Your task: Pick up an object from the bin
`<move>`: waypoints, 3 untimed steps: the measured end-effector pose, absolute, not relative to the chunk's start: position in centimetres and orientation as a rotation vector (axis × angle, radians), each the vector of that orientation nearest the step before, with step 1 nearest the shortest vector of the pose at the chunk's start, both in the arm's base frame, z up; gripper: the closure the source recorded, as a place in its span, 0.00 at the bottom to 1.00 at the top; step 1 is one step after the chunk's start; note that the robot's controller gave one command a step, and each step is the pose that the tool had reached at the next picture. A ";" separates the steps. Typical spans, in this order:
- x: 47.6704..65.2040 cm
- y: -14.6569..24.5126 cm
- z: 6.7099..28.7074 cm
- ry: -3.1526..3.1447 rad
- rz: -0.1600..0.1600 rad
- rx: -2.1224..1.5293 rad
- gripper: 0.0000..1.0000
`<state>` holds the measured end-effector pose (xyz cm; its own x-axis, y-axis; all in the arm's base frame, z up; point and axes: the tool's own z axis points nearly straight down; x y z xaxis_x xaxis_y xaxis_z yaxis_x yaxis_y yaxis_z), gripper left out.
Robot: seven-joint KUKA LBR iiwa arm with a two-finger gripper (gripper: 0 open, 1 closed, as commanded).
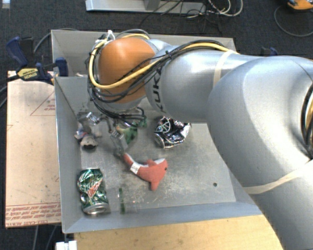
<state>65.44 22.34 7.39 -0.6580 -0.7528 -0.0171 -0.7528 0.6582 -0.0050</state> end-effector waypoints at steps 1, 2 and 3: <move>65.6 20.0 7.1 3.007 0.010 -0.866 0.00; 64.9 17.5 7.0 2.828 0.006 -1.327 0.00; 64.2 12.6 9.0 2.961 0.011 -1.004 0.00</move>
Offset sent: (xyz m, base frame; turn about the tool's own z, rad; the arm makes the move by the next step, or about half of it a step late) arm -0.0072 -0.0592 -0.0039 -0.1023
